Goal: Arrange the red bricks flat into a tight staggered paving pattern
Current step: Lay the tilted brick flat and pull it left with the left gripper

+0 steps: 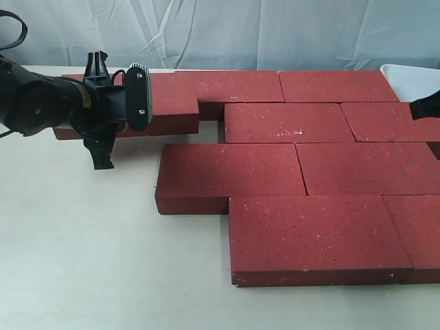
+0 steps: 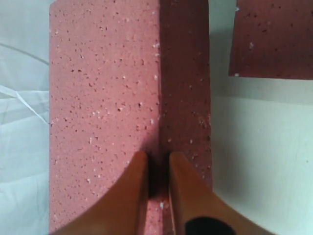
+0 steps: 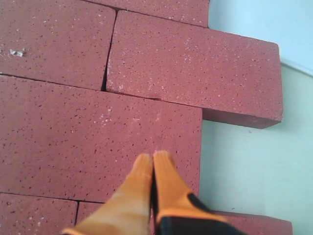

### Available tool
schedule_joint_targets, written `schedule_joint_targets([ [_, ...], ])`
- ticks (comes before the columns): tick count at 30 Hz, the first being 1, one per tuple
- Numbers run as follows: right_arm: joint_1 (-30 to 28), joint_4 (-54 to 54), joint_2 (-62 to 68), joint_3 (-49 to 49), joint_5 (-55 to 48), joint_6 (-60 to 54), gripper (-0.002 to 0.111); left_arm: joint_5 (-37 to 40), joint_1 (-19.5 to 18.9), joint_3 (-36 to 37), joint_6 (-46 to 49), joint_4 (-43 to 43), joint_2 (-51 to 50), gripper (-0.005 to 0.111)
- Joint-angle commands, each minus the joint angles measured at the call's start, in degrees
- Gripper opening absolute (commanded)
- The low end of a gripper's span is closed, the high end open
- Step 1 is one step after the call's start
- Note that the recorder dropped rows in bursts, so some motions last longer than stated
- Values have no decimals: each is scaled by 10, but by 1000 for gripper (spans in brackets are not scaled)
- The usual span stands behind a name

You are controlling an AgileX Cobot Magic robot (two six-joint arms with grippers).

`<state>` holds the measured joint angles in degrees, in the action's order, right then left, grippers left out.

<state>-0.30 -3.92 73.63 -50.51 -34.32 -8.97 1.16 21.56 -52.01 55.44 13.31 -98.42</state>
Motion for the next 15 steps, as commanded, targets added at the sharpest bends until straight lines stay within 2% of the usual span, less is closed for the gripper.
schedule_joint_targets([
  [1, -3, 0, -3, 0, 4, 0, -1, -32, 3, 20, 0, 27, -2, 0],
  [11, -3, 0, -3, 0, 6, 0, -1, -35, 3, 38, 0, 58, -2, 0],
  [15, -3, 0, -3, 0, 6, 0, -1, -6, 10, 38, 3, 58, -2, 0],
])
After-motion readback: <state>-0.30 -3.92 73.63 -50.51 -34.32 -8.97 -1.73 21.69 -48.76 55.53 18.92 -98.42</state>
